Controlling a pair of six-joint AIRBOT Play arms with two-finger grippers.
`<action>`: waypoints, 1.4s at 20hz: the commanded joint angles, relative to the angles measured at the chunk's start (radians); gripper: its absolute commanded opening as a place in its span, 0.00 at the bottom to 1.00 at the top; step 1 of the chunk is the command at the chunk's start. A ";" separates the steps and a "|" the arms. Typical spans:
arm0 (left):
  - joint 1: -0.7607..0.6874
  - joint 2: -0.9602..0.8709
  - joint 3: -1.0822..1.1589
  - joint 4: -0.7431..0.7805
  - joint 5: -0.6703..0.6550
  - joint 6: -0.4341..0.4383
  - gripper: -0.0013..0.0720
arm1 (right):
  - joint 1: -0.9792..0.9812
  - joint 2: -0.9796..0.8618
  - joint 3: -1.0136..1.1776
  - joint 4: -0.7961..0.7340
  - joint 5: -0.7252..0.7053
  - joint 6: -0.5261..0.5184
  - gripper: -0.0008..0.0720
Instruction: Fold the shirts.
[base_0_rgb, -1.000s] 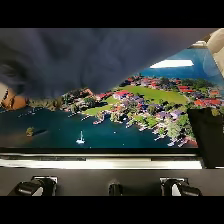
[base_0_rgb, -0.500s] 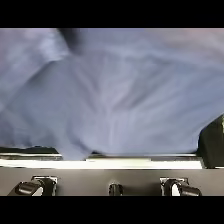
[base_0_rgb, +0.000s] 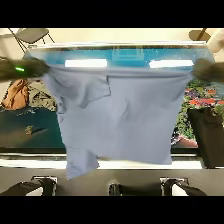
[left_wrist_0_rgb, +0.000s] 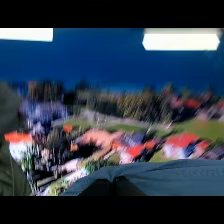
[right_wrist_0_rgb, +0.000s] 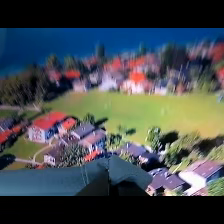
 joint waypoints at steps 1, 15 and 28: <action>0.001 -0.227 -0.050 -0.002 0.051 -0.031 0.06 | 0.001 -0.257 -0.008 0.209 -0.094 0.045 0.07; 0.162 -0.430 0.040 -0.355 -0.357 0.153 0.81 | -0.105 -0.350 0.021 0.211 0.075 -0.019 0.86; 0.327 -0.326 -0.540 -0.496 -0.222 0.335 0.63 | -0.232 -0.267 -0.289 -0.002 0.373 -0.051 0.75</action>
